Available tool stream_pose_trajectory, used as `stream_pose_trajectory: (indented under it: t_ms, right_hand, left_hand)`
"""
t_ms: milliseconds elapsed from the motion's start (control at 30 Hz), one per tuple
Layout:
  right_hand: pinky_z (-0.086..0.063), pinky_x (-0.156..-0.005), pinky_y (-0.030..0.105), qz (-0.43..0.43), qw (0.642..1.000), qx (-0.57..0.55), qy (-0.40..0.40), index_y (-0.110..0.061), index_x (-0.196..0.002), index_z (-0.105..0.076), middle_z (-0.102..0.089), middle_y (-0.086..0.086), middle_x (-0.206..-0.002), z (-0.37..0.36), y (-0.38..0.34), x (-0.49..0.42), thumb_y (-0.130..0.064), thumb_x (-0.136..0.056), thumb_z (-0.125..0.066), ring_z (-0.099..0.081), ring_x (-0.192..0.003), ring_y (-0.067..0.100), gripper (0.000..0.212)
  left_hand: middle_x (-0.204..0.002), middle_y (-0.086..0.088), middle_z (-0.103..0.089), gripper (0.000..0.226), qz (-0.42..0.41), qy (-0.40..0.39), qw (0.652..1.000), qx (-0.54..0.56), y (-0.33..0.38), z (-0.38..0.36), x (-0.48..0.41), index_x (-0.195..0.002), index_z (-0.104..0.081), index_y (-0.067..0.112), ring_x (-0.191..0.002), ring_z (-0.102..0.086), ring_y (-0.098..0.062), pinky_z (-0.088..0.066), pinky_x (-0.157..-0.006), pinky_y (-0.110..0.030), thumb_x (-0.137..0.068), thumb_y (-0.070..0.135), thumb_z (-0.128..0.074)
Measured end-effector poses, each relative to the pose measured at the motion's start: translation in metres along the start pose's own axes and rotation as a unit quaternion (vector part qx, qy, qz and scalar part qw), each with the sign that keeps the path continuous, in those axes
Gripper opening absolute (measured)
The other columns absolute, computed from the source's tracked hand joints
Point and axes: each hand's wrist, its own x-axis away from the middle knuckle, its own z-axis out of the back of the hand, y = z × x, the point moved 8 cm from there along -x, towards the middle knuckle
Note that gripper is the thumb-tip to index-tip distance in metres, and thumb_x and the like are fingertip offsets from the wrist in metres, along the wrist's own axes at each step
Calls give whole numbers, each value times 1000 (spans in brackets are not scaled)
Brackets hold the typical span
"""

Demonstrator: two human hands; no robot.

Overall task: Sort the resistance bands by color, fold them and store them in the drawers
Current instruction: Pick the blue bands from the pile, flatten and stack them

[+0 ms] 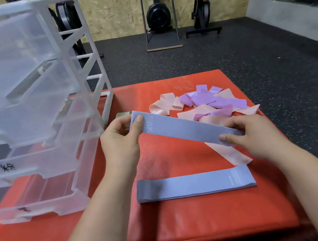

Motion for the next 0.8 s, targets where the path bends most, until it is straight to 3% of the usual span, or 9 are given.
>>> stream_pose_trajectory:
  t_ms: [67, 133, 300, 433, 600, 700, 800]
  right_hand:
    - [-45, -60, 14, -16, 999, -47, 5, -35, -85, -76, -73, -21, -78, 4, 4, 9, -25, -81, -88, -65, -72, -1, 16]
    - [-46, -60, 10, -32, 994, -101, 21, -33, -89, -76, -75, -22, -80, 9, 6, 19, -20, -79, -90, -65, -69, -5, 21]
    - [-55, -56, 18, -115, 953, -267, 82, -15, -104, -76, -77, 0, -77, 8, 23, 46, -6, -80, -88, -65, -60, 7, 29]
    - [-52, -53, 16, -140, 934, -309, 113, -8, -114, -73, -77, 10, -85, 5, 33, 60, -1, -87, -80, -65, -69, 21, 29]
    - [-51, -62, 25, -125, 965, -204, 104, -18, -109, -74, -72, -3, -74, 6, 31, 74, -6, -89, -79, -63, -56, 8, 24]
    - [-50, -74, 28, -119, 985, -69, 103, -35, -99, -75, -72, -12, -80, 6, 32, 82, -21, -81, -85, -70, -72, 7, 25]
    - [-53, -80, 31, -107, 989, -26, 96, -33, -99, -76, -72, -15, -79, 2, 30, 87, -24, -77, -88, -70, -77, 10, 26]
  left_hand:
    - [-72, 4, -69, 16, 12, -9, 1000, -3, -2, 4, 2, -98, -81, 18, -63, -56, -9, -47, -62, -33, -98, 33, -75]
    - [-76, 3, -73, 17, 23, -15, 1000, -13, -3, 8, 5, -97, -81, 18, -65, -59, -7, -49, -66, -31, -99, 33, -74]
    - [-87, -2, -78, 17, 59, -42, 995, -64, -16, 23, 18, -92, -81, 21, -73, -62, -10, -53, -73, -39, -96, 38, -77]
    - [-77, 4, -74, 11, 68, -34, 993, -96, -23, 37, 31, -85, -79, 22, -69, -61, -10, -53, -72, -40, -90, 32, -82]
    - [-76, 6, -76, 9, 78, -52, 981, -172, -34, 49, 48, -77, -77, 22, -67, -65, -9, -55, -72, -37, -85, 24, -81]
    - [-74, 7, -75, 7, 73, -64, 965, -243, -38, 55, 58, -78, -76, 25, -70, -69, -11, -55, -71, -33, -81, 27, -82]
    - [-76, 8, -72, 11, 60, -80, 948, -303, -37, 58, 66, -87, -73, 30, -74, -68, -11, -52, -70, -31, -82, 33, -83]
